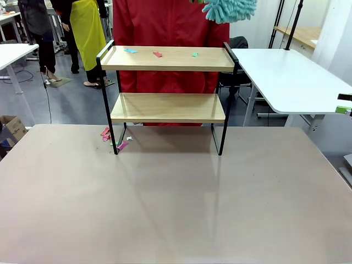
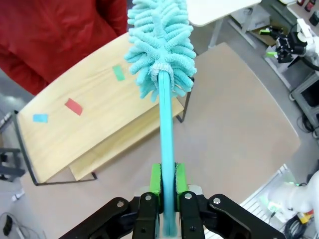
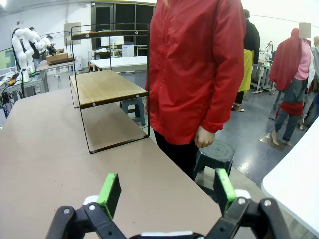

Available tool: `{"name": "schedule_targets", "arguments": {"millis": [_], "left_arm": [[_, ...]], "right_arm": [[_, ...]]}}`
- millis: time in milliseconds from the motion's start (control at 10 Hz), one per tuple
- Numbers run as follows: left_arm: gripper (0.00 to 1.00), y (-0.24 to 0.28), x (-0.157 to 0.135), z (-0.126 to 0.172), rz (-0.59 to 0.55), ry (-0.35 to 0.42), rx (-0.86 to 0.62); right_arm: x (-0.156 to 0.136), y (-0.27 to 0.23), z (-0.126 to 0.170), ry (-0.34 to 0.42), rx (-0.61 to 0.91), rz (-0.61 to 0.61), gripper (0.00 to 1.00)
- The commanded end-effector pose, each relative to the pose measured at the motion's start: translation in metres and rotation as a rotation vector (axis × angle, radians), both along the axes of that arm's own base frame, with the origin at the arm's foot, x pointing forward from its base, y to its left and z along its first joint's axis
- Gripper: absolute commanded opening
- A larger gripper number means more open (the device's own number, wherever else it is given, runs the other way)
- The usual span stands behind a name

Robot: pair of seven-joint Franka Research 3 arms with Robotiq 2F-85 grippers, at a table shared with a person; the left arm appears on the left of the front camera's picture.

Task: Clean the shelf.
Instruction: Clean the specific section of the Shelf indicated by the human with the Duster.

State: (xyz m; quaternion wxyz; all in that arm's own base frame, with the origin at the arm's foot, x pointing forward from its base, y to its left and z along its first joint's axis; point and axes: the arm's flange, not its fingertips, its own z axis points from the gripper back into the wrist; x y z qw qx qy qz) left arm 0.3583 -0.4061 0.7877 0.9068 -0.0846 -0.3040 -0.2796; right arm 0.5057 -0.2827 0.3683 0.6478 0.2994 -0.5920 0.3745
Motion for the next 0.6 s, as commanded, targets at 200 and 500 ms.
{"name": "schedule_targets", "arguments": {"millis": [200, 500], "left_arm": [[0.14, -0.041, -0.039, -0.027, 0.3, 0.009, -0.095], [0.14, -0.066, -0.048, -0.049, 0.518, -0.052, -0.127]], "right_arm": [[0.0, 0.003, 0.006, 0.024, -0.017, -0.013, 1.0], [0.0, 0.003, 0.006, 0.024, -0.017, -0.013, 1.0]]}}
